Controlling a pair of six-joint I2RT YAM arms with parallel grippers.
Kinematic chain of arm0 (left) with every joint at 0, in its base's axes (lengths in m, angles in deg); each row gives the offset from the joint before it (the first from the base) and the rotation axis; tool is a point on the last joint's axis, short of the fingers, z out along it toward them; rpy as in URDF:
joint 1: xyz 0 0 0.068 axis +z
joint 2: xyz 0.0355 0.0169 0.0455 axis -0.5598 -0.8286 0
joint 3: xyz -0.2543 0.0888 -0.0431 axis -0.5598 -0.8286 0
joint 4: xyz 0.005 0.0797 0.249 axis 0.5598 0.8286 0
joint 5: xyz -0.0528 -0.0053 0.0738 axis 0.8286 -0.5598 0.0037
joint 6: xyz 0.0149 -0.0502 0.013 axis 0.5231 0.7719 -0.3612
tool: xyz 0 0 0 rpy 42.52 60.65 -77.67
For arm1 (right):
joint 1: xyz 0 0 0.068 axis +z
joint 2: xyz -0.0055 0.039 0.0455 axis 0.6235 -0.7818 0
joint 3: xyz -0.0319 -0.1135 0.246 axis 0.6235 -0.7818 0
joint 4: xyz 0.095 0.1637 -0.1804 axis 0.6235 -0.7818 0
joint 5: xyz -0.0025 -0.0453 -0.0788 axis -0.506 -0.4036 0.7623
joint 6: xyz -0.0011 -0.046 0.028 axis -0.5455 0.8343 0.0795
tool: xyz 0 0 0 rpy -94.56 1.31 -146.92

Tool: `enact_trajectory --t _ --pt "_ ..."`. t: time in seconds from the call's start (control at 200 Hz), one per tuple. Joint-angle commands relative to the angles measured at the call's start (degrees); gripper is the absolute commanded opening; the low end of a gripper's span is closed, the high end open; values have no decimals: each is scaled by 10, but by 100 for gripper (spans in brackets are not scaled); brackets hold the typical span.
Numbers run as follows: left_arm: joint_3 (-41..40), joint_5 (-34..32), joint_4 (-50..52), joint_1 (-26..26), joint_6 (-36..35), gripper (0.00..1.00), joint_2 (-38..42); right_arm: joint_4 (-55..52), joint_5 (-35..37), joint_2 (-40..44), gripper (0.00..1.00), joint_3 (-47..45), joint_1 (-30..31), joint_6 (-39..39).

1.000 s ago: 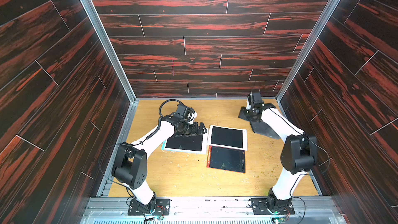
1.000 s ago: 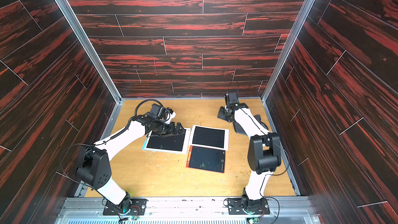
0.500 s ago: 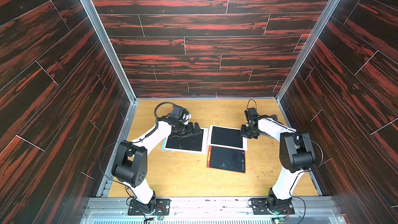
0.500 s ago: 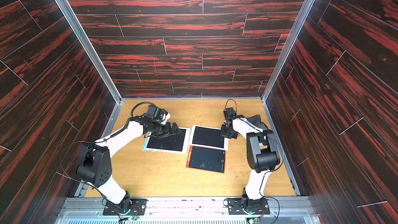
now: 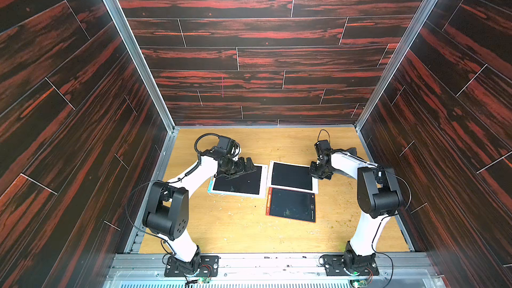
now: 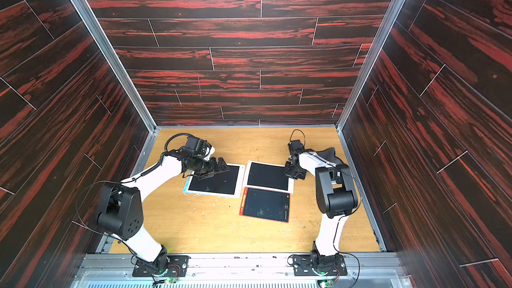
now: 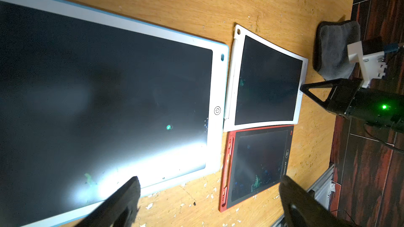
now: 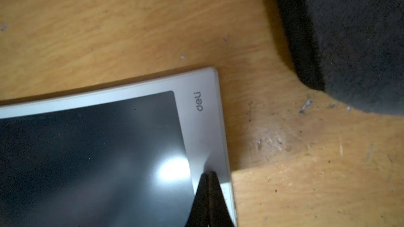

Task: Wipe the drawing tablet
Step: Press the button on the drawing tablet.

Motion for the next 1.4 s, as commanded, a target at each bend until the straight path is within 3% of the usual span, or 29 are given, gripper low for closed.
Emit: enact_trajectory --t 0.0,0.812,0.952,1.062,1.177,1.398 --pt "8 -1 24 8 -12 100 30 -15 -1 -26 0 -37 -4 -7" --pt "0 6 27 22 -20 100 50 -4 -29 47 0 -125 9 -18" --pt "5 -3 53 28 -32 100 56 20 -92 83 0 -78 21 7" --pt "-3 -1 56 51 -33 100 67 47 -163 100 0 -12 82 54" --pt "-36 24 18 101 -12 100 87 35 -222 37 0 85 155 76" --pt "-80 97 -18 194 17 100 93 -2 -196 -81 0 215 230 49"
